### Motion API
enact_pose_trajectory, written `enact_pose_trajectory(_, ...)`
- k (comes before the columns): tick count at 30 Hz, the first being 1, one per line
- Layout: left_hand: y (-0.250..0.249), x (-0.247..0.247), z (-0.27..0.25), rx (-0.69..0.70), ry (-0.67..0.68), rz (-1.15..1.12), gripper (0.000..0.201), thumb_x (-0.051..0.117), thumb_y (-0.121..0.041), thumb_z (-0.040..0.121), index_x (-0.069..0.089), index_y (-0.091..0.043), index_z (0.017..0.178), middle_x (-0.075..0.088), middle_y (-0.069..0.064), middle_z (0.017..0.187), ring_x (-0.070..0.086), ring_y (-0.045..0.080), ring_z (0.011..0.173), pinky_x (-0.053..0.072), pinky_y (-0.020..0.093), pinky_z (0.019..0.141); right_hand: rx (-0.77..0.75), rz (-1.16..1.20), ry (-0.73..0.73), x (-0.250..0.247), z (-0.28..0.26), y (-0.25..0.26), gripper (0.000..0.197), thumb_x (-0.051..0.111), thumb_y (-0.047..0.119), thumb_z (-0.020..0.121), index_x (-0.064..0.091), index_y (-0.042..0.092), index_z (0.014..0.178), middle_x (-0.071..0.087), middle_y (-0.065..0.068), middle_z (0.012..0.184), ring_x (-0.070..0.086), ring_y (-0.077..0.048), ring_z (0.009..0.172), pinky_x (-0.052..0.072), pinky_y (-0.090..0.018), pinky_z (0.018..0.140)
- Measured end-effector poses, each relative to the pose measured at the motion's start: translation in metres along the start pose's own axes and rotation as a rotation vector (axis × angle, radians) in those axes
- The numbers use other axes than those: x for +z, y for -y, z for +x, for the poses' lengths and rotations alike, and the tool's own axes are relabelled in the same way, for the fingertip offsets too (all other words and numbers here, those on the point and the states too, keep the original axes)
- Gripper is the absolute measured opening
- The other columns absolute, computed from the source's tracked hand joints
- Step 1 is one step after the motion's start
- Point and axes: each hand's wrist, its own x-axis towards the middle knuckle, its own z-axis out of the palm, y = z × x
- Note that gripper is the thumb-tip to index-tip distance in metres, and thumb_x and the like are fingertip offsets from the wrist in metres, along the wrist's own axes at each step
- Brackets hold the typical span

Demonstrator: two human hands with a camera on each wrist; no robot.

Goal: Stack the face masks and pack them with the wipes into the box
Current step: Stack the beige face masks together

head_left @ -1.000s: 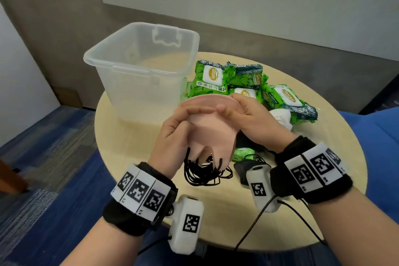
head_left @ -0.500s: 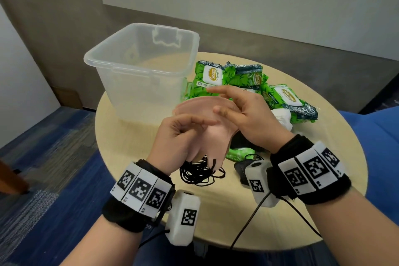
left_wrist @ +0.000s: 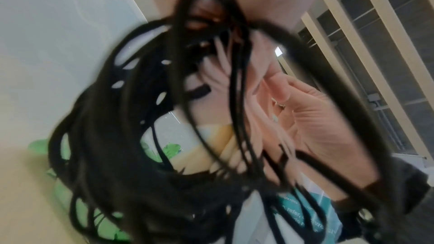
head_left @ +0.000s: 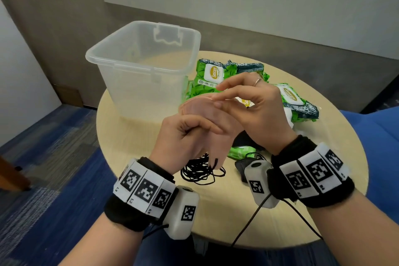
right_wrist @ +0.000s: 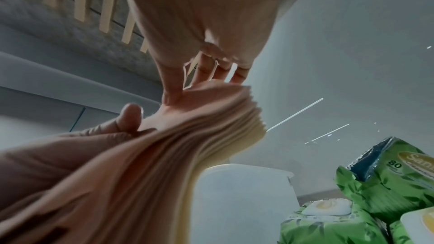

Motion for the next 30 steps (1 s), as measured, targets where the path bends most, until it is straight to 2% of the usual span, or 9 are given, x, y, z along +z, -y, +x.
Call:
enact_pose_trajectory(4, -0.004, 0.001, -0.001, -0.007, 0.066, 0.038, 0.024, 0.058, -0.021, 0.079, 0.075, -0.035, 0.068, 0.068, -0.012, 0.064, 0.059, -0.001, 0.055, 0.043, 0.013, 0.053, 0.219, 0.233, 0.18, 0.002, 0.003, 0.0, 0.017, 0.064, 0.009, 0.079, 0.062, 0.026, 0.078, 0.06, 0.002, 0.105, 0.056, -0.01, 0.107, 0.044, -0.009, 0.083)
enact_pose_trajectory(8, -0.005, 0.001, -0.001, -0.052, 0.088, 0.044, 0.035, 0.052, -0.009, 0.081, 0.075, -0.03, 0.067, 0.068, -0.012, 0.062, 0.059, -0.001, 0.057, 0.043, 0.012, 0.054, 0.344, 0.375, 0.263, 0.005, 0.006, -0.002, 0.01, 0.062, 0.012, 0.078, 0.06, 0.021, 0.077, 0.066, 0.0, 0.088, 0.064, -0.006, 0.086, 0.049, -0.019, 0.083)
enact_pose_trajectory(12, -0.002, 0.001, -0.003, -0.071, 0.028, 0.038, 0.032, 0.049, 0.001, 0.081, 0.073, -0.016, 0.068, 0.066, -0.013, 0.057, 0.054, -0.006, 0.05, 0.039, 0.008, 0.05, 0.368, 0.318, 0.162, 0.006, 0.0, -0.002, 0.016, 0.068, 0.014, 0.082, 0.059, 0.024, 0.09, 0.059, 0.006, 0.077, 0.055, 0.005, 0.064, 0.042, -0.009, 0.064)
enact_pose_trajectory(16, 0.005, 0.001, -0.001, -0.13, -0.144, -0.007, 0.043, 0.05, 0.008, 0.084, 0.076, -0.023, 0.068, 0.07, 0.004, 0.063, 0.053, 0.008, 0.044, 0.04, 0.015, 0.044, 0.548, 0.196, 0.298, 0.007, -0.01, -0.013, 0.055, 0.079, 0.019, 0.072, 0.046, 0.029, 0.115, 0.06, 0.005, 0.098, 0.062, -0.011, 0.092, 0.051, -0.026, 0.082)
enact_pose_trajectory(18, 0.007, 0.004, -0.001, -0.144, -0.113, 0.035, 0.046, 0.044, 0.015, 0.085, 0.073, -0.02, 0.077, 0.072, -0.007, 0.069, 0.061, 0.002, 0.059, 0.046, 0.013, 0.055, 0.647, 0.287, 0.351, 0.003, -0.015, -0.018, 0.054, 0.083, 0.01, 0.063, 0.055, 0.019, 0.109, 0.065, -0.006, 0.102, 0.065, -0.021, 0.093, 0.056, -0.037, 0.081)
enact_pose_trajectory(21, 0.008, 0.011, -0.003, -0.187, -0.015, 0.033, 0.043, 0.048, 0.017, 0.084, 0.07, -0.02, 0.083, 0.072, -0.015, 0.073, 0.064, -0.001, 0.07, 0.051, 0.014, 0.063, 0.679, 0.283, 0.272, -0.008, -0.021, -0.02, 0.049, 0.086, 0.005, 0.054, 0.062, 0.01, 0.097, 0.068, -0.018, 0.099, 0.065, -0.036, 0.093, 0.053, -0.053, 0.084)
enact_pose_trajectory(23, 0.009, 0.017, -0.001, -0.181, 0.012, 0.045, 0.044, 0.049, 0.02, 0.082, 0.07, -0.019, 0.085, 0.072, -0.015, 0.071, 0.065, -0.002, 0.069, 0.051, 0.014, 0.063, 0.682, 0.286, 0.235, -0.014, -0.023, -0.02, 0.044, 0.083, -0.003, 0.057, 0.061, 0.009, 0.093, 0.068, -0.017, 0.093, 0.065, -0.031, 0.084, 0.054, -0.048, 0.081)
enact_pose_trajectory(27, 0.016, 0.018, 0.006, -0.184, -0.129, 0.049, 0.036, 0.054, 0.015, 0.083, 0.071, -0.017, 0.086, 0.067, -0.016, 0.059, 0.054, -0.007, 0.052, 0.044, 0.01, 0.054, 0.694, 0.244, 0.107, -0.042, -0.021, -0.031, 0.036, 0.073, -0.009, 0.069, 0.059, 0.012, 0.094, 0.068, -0.006, 0.069, 0.062, -0.017, 0.056, 0.05, -0.025, 0.05)
enact_pose_trajectory(30, 0.023, 0.008, 0.011, -0.205, -0.209, 0.045, 0.029, 0.057, 0.01, 0.084, 0.072, -0.015, 0.09, 0.069, -0.014, 0.064, 0.056, -0.004, 0.052, 0.045, 0.011, 0.053, 0.775, 0.078, -0.06, -0.077, -0.023, -0.063, 0.029, 0.067, -0.005, 0.078, 0.06, 0.005, 0.104, 0.064, -0.001, 0.065, 0.059, -0.007, 0.052, 0.047, -0.019, 0.051)
